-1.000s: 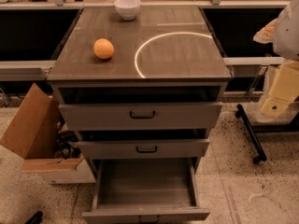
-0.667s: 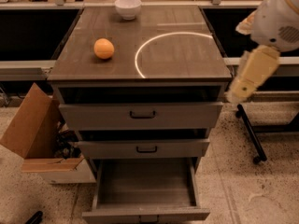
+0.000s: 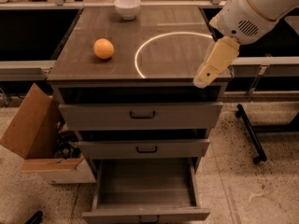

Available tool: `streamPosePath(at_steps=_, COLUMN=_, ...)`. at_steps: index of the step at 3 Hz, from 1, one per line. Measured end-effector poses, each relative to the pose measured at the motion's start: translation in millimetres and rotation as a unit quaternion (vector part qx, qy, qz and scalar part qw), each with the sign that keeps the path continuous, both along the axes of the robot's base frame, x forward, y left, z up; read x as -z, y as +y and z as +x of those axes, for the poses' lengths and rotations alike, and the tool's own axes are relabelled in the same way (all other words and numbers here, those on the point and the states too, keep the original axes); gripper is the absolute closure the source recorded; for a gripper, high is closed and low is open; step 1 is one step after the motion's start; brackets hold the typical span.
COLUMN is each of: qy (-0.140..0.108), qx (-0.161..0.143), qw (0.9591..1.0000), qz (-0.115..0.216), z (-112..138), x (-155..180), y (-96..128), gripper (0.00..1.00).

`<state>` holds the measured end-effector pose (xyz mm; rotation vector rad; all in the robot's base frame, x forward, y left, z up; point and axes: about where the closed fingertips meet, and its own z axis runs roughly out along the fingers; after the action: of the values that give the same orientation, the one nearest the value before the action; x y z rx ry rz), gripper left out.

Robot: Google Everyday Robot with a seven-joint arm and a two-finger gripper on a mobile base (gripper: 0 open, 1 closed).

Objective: Place orange into bottom drawer

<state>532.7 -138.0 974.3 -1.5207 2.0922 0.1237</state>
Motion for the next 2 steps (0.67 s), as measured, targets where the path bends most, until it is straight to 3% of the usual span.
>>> streamPosePath(at_steps=2, qy=-0.040, qx=0.016, qw=0.9973, qz=0.059, z=100.4, x=21.2, y=62.4, gripper=0.00)
